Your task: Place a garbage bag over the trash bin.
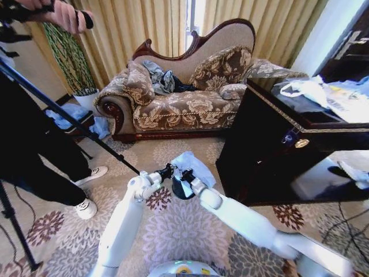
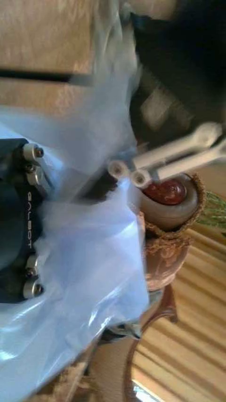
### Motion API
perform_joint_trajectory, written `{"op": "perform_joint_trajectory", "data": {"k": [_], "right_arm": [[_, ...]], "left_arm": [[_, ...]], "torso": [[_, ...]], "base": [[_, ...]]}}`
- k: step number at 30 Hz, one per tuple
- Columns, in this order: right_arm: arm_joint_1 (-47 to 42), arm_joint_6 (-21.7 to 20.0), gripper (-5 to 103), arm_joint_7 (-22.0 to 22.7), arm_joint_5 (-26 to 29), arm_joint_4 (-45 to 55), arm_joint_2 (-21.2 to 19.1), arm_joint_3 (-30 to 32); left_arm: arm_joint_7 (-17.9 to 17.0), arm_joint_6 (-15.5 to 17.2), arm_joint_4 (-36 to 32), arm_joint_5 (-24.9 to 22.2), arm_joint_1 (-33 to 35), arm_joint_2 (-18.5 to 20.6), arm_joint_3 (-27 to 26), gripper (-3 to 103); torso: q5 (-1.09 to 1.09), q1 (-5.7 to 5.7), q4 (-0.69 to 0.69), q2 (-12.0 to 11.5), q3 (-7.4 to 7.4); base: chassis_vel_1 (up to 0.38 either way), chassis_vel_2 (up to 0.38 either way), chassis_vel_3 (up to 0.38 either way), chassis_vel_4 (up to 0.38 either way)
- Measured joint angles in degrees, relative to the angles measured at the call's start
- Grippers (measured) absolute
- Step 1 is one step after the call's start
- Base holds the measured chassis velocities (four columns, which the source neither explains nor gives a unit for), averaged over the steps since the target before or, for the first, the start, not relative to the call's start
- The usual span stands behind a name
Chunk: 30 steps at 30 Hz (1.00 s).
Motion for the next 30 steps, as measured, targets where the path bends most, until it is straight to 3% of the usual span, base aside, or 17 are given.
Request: {"op": "perform_joint_trajectory", "data": {"k": [4, 11, 19, 23, 26, 30], "right_arm": [[2.1, -0.8, 0, -1.3, -4.4, -3.0, 1.2, 0.0], [3.3, -0.9, 0, -2.5, -6.2, -3.9, 0.0, -0.4], [2.6, 2.8, 0, -3.9, -11.4, -10.4, 3.6, 1.3], [2.9, 3.8, 0, -5.2, -17.7, -15.6, 6.6, 2.7], [4.3, 0.9, 0, -9.0, -23.4, -16.9, 7.4, 3.0], [5.3, -2.5, 0, -11.8, -26.3, -15.6, 6.4, 2.5]], "left_arm": [[0.0, 0.4, -1.3, -0.9, 0.9, 0.9, -0.9, 0], [0.2, 1.1, -2.4, -2.1, 1.7, 2.2, -1.6, 0], [2.9, 3.2, -0.9, -2.3, 1.5, 2.8, -1.5, 0], [5.2, 5.1, 0.5, -2.3, 1.2, 2.9, -1.4, 0], [6.4, 6.3, 1.3, -2.3, 1.3, 2.8, -1.4, 0], [6.5, 6.7, 1.4, -2.4, 1.6, 2.4, -1.3, 0]], "torso": [[0.04, 0.0, -0.01, 0.0, 0.0], [0.04, -0.01, -0.04, 0.0, -0.01], [0.03, -0.01, -0.03, 0.0, -0.01], [0.04, 0.0, -0.03, 0.0, 0.0], [0.03, -0.01, -0.02, 0.0, -0.01], [0.03, -0.01, -0.03, 0.0, -0.01]], "base": [[0.0, 0.0, 0.0, 0.0], [0.0, 0.0, 0.0, 0.0], [0.0, 0.0, 0.0, 0.0], [0.0, 0.0, 0.0, 0.0], [0.0, 0.0, 0.0, 0.0], [0.0, 0.0, 0.0, 0.0]]}}
